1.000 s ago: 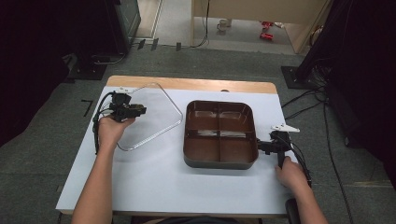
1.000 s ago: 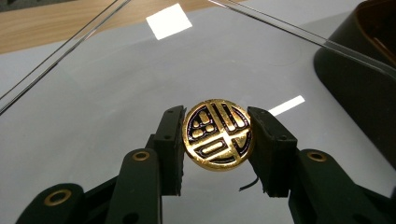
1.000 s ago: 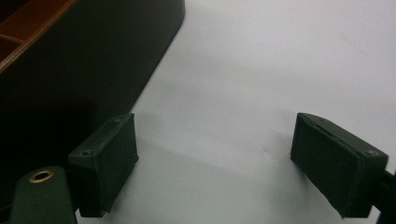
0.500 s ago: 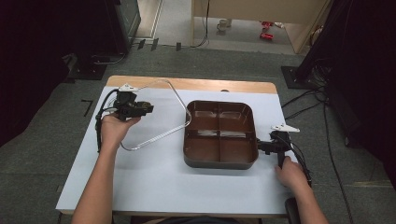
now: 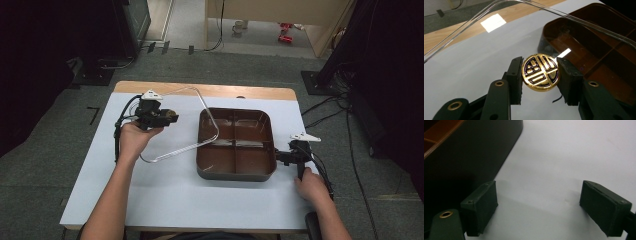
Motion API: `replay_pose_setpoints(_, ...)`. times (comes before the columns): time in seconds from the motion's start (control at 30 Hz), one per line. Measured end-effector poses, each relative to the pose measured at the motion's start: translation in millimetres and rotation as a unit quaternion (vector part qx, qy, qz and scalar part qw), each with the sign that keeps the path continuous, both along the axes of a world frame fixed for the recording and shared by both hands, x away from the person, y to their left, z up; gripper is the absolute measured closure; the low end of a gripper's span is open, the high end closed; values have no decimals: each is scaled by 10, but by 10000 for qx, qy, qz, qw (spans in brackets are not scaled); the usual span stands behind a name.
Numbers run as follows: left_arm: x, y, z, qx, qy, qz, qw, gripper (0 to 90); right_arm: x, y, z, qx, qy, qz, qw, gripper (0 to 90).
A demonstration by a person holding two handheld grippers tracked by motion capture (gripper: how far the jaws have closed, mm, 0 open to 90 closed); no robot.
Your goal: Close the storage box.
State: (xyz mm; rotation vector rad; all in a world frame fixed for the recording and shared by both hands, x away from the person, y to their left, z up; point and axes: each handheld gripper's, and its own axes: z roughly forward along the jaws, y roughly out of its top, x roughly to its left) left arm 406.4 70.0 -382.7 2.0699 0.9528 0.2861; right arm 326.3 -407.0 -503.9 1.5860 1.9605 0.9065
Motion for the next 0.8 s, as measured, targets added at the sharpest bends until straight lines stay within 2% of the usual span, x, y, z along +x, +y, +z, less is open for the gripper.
replay_pose_setpoints(0.27,-79,-347,-65,36,-8,-341,9994,595,0,-1,-1,-2,-4,3,10000,144)
replay_pose_setpoints(0.43,-117,-526,-103,-48,38,-577,9983,595,0,0,0,3,0,1,10000,144)
replay_pose_setpoints(0.57,-138,-711,-166,56,14,-744,9972,595,0,0,0,6,-1,-3,10000,144)
replay_pose_setpoints(0.67,-124,-795,-195,25,132,-854,9963,595,0,-2,0,-2,-2,8,10000,143)
replay_pose_setpoints(0.8,-144,-880,-202,46,87,-942,9955,595,0,-2,0,1,-2,7,10000,143)
